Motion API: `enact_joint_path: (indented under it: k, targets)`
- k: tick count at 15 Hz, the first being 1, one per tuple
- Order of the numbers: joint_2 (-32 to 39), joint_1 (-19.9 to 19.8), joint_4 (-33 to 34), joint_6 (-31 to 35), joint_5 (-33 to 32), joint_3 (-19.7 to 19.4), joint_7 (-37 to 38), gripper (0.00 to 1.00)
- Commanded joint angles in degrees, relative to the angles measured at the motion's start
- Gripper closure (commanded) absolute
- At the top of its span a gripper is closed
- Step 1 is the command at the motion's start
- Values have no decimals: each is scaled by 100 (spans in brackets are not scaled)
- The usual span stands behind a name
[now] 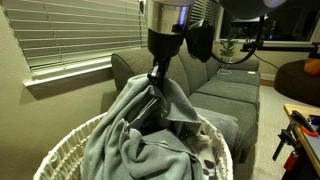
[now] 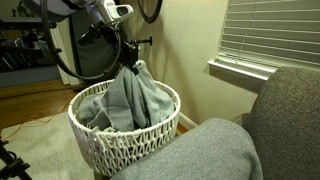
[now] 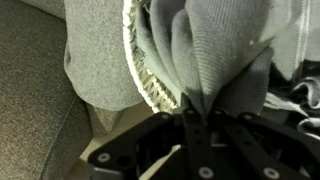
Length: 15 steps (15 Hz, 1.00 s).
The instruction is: Put the green blanket in the basket on the couch
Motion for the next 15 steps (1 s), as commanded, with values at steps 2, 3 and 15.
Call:
enact_joint_path:
  k: [2, 3, 15]
  targets:
    - [-516, -590, -393, -279, 72, 320, 252, 98]
    - [-551, -689, -411, -294, 84, 327, 294, 98]
    - [-1000, -1507, -619, -738, -169, 274, 809, 98]
